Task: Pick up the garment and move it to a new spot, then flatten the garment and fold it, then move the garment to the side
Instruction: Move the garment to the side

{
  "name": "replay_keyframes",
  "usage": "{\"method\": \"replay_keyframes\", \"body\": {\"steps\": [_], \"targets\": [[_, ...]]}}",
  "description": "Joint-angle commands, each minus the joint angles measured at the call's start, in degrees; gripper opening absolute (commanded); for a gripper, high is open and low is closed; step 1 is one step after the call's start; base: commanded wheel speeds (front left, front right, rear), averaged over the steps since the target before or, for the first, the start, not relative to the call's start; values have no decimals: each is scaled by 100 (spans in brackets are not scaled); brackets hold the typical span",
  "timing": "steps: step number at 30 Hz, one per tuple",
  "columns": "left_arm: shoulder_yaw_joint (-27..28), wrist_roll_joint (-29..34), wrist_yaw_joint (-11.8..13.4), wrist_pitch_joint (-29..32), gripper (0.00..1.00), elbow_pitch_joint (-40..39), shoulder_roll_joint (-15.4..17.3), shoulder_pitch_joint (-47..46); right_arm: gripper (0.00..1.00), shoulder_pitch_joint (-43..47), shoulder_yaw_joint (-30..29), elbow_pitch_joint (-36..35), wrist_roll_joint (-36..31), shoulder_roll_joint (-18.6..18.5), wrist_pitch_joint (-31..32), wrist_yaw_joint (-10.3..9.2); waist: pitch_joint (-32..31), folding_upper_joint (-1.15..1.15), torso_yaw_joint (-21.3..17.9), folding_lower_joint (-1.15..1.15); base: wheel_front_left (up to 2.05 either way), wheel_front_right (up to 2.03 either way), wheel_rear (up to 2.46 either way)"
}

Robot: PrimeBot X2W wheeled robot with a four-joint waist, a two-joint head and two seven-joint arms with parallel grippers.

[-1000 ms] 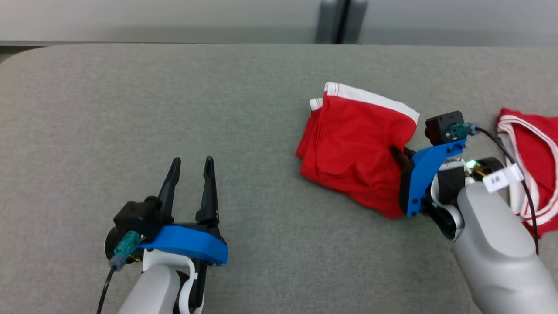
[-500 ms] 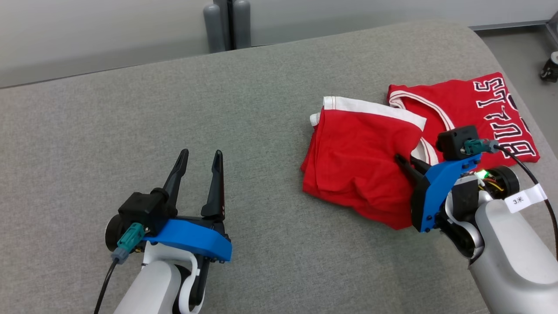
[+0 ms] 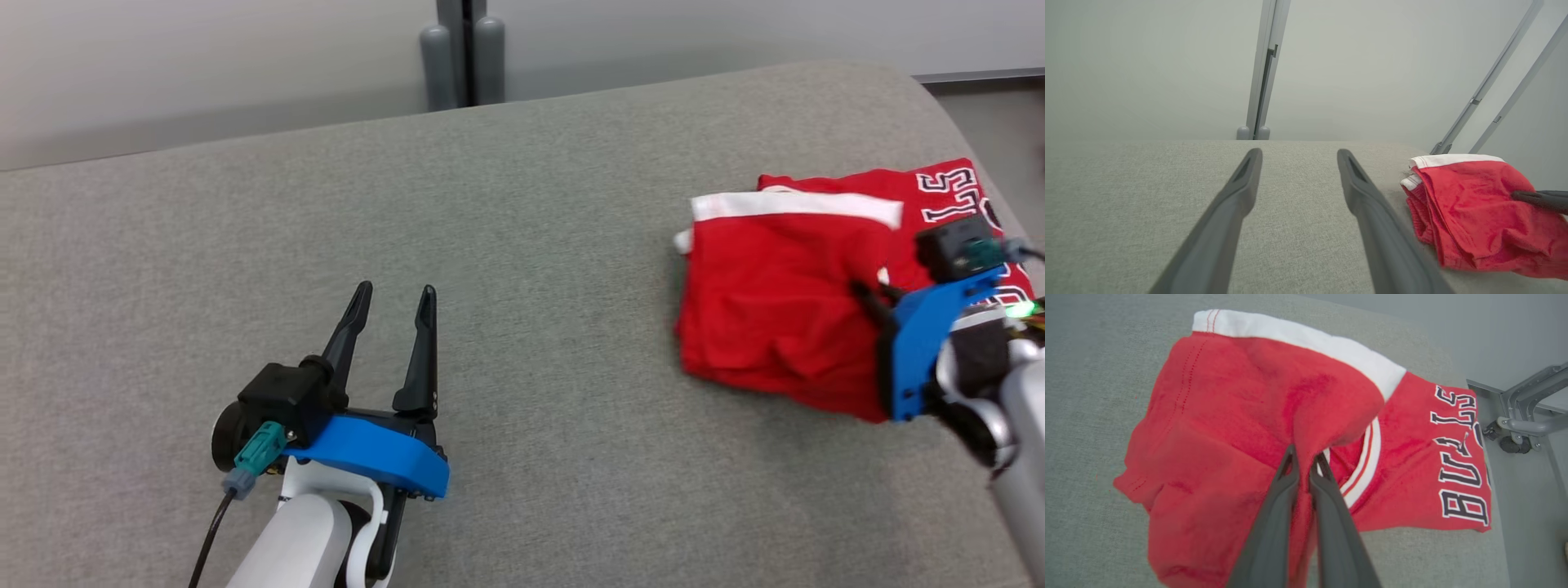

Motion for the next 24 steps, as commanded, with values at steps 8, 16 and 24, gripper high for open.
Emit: {"method": "replay_keyframes", "body": {"steps": [8,16,24], "targets": [[-88,56,7,-19,100,-137,2,-80,0,-321,-598,102,-217,-865,694,1,331,0,518,0,0,0,0],[-219,100,-17,-23,100,-195,-71,-215,0,-577,-1108,371,-798,-1422,1118,1,619,0,909,0,0,0,0],[-312,134,-29,-42,100,-186,-100,-324,0,-753,-1233,616,-1321,-1453,1156,1,782,0,1022,0,0,0,0]]}}
